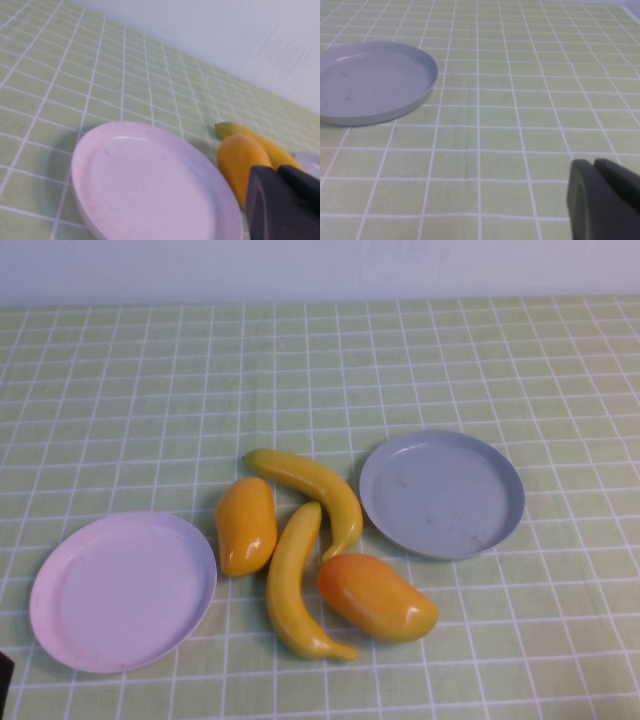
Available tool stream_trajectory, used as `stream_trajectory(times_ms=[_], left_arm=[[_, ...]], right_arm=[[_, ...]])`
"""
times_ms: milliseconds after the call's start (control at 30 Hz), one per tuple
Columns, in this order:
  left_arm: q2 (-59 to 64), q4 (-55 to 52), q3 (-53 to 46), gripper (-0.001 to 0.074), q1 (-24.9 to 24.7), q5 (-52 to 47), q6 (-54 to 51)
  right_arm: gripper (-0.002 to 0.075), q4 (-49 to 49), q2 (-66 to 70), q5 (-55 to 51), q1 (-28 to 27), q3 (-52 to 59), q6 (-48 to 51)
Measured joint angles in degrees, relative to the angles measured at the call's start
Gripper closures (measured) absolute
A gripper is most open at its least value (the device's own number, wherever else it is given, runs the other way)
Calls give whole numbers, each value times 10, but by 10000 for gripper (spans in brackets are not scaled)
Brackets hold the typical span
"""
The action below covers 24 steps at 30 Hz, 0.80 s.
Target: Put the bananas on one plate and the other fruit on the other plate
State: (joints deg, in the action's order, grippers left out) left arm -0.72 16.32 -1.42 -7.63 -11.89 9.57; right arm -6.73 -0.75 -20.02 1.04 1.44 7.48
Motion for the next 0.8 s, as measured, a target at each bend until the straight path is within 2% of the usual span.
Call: stream_trajectory(times_ms=[367, 567, 800], left_arm=[[0, 81, 0, 737, 0, 46, 40], [57, 82, 90, 737, 0, -46, 45], [267, 75, 260, 737, 0, -210, -38]], right_arm=[[743, 0, 0, 0, 0, 0, 0], [743, 0, 0, 0, 0, 0, 0], [743, 0, 0, 0, 0, 0, 0]])
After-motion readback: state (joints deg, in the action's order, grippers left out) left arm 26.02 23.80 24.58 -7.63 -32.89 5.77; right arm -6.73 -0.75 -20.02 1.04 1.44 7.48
